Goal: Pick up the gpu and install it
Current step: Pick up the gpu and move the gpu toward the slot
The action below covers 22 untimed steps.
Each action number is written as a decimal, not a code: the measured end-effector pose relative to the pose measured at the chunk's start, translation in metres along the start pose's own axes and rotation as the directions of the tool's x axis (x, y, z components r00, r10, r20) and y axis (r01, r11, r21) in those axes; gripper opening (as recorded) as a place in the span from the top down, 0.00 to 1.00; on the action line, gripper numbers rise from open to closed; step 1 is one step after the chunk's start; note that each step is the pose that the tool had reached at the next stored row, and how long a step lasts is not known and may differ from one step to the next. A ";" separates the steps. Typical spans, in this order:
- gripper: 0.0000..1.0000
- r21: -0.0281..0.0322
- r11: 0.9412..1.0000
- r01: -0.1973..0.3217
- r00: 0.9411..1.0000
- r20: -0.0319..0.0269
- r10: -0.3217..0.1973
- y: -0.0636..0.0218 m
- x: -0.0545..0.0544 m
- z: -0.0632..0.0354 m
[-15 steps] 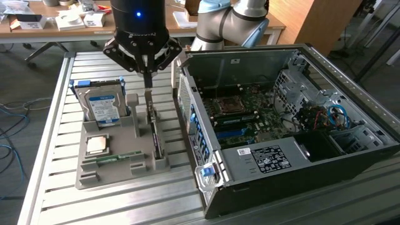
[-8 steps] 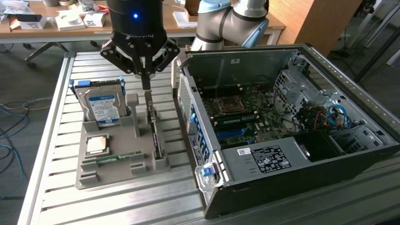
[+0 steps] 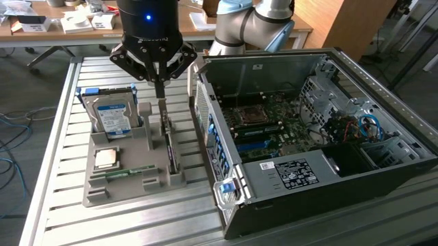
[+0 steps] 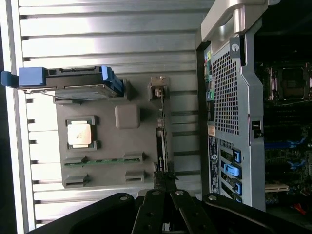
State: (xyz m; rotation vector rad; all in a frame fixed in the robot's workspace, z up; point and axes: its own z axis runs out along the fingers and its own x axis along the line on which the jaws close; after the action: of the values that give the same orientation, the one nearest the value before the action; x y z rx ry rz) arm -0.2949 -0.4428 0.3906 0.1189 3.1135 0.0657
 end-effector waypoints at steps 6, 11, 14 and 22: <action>0.89 0.000 1.000 0.000 1.000 0.000 0.000 0.0000 0.000 0.0000; 0.71 0.000 1.000 0.000 1.000 0.000 0.000 0.0000 0.000 0.0000; 0.59 0.000 1.000 0.000 1.000 0.000 0.000 0.0000 0.000 0.0000; 0.53 0.000 1.000 0.000 1.000 0.000 0.000 -0.0002 0.000 0.0044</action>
State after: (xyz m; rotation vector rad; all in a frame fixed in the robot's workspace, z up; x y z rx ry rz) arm -0.2949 -0.4428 0.3861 0.1188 3.1135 0.0657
